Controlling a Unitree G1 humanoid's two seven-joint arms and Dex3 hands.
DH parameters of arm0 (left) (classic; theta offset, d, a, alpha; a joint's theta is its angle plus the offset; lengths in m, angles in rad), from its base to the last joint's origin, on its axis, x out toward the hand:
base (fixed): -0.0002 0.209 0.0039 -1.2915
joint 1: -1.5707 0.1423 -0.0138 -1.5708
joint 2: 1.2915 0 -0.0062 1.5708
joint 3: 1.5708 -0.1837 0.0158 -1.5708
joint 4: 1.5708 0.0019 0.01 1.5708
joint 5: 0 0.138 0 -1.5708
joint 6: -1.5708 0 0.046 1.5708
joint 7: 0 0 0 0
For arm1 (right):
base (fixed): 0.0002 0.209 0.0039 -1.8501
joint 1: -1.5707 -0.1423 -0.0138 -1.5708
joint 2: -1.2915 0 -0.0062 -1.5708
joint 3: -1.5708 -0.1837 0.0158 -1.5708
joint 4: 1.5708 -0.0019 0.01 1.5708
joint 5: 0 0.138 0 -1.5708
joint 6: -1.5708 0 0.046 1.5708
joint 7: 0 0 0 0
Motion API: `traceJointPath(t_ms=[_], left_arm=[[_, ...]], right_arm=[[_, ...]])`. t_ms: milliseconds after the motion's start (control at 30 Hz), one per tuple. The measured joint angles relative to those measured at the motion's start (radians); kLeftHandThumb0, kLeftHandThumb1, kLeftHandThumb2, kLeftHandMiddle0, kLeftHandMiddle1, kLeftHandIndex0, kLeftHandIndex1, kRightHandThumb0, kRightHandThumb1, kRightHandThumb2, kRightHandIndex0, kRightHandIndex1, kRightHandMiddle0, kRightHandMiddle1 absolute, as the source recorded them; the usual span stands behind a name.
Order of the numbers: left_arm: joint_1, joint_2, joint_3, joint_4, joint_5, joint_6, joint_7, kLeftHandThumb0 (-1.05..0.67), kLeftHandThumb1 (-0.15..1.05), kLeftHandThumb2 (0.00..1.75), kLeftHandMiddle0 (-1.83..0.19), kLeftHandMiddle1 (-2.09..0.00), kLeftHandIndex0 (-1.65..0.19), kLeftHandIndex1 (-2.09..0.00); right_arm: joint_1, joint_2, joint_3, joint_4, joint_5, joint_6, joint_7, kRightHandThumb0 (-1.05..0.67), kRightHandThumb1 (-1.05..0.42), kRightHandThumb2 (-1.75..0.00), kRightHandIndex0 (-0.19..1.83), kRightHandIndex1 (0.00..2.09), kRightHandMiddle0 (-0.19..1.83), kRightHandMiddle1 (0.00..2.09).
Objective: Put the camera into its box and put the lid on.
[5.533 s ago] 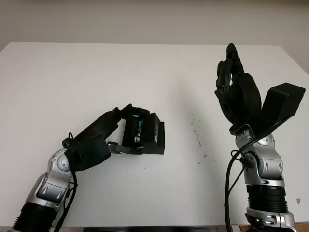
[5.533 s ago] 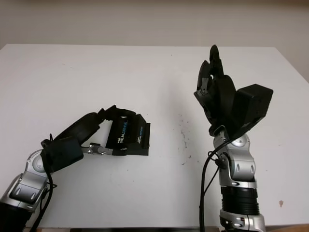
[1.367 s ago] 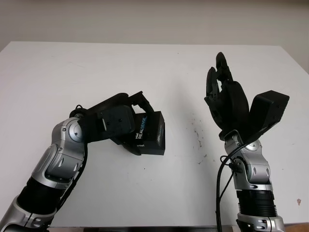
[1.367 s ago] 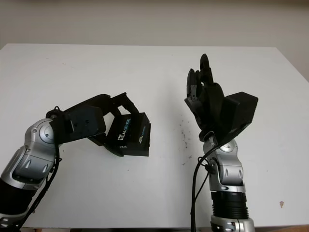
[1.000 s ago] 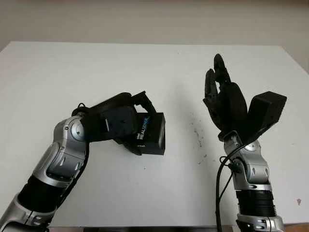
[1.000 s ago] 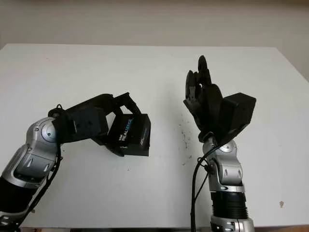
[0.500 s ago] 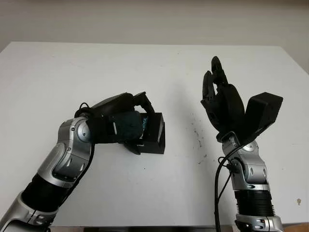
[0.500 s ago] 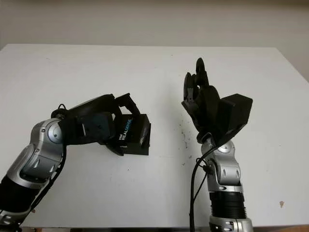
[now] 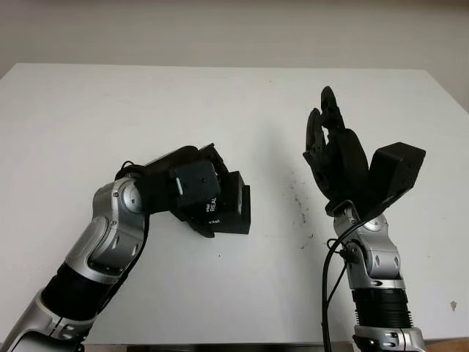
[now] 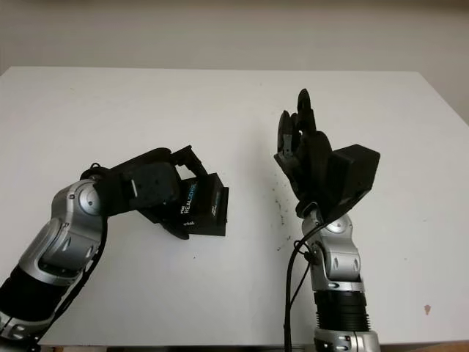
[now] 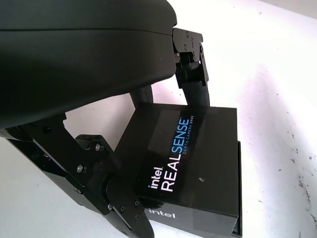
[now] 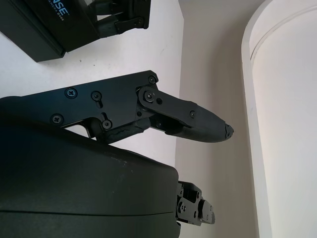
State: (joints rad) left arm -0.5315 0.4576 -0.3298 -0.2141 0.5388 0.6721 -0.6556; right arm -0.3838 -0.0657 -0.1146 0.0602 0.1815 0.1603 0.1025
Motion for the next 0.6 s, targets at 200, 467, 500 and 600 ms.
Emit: traceJointPath(t_ms=[200, 467, 500, 600], left_arm=[[-0.029, -0.008, -0.015, 0.0, -0.008, 0.063, -0.026, -0.16, 0.94, 0.05, -0.57, -1.69, -0.35, -1.65], [-0.055, -0.007, -0.036, 0.0, -0.024, 0.072, -0.043, -0.16, 0.93, 0.05, -0.54, -1.68, -0.37, -1.67], [-0.058, -0.007, -0.039, 0.0, -0.026, 0.071, -0.043, -0.15, 0.93, 0.05, -0.53, -1.7, -0.36, -1.68], [-0.065, -0.007, -0.049, 0.0, -0.026, 0.063, -0.039, -0.15, 0.92, 0.05, -0.5, -1.74, -0.34, -1.7]], right_arm=[[0.0, 0.009, 0.0, 0.002, 0.003, 0.0, -0.003, -0.56, -1.05, -0.64, -0.16, 0.05, -0.13, 0.06], [0.0, 0.018, 0.002, 0.002, 0.003, 0.0, -0.014, -0.56, -1.05, -0.63, -0.14, 0.06, -0.11, 0.07], [0.0, 0.018, 0.003, 0.002, 0.003, 0.0, -0.014, -0.56, -1.05, -0.63, -0.14, 0.06, -0.11, 0.07], [0.0, 0.019, 0.002, 0.003, 0.003, -0.001, -0.014, -0.56, -1.05, -0.62, -0.13, 0.06, -0.11, 0.07]])
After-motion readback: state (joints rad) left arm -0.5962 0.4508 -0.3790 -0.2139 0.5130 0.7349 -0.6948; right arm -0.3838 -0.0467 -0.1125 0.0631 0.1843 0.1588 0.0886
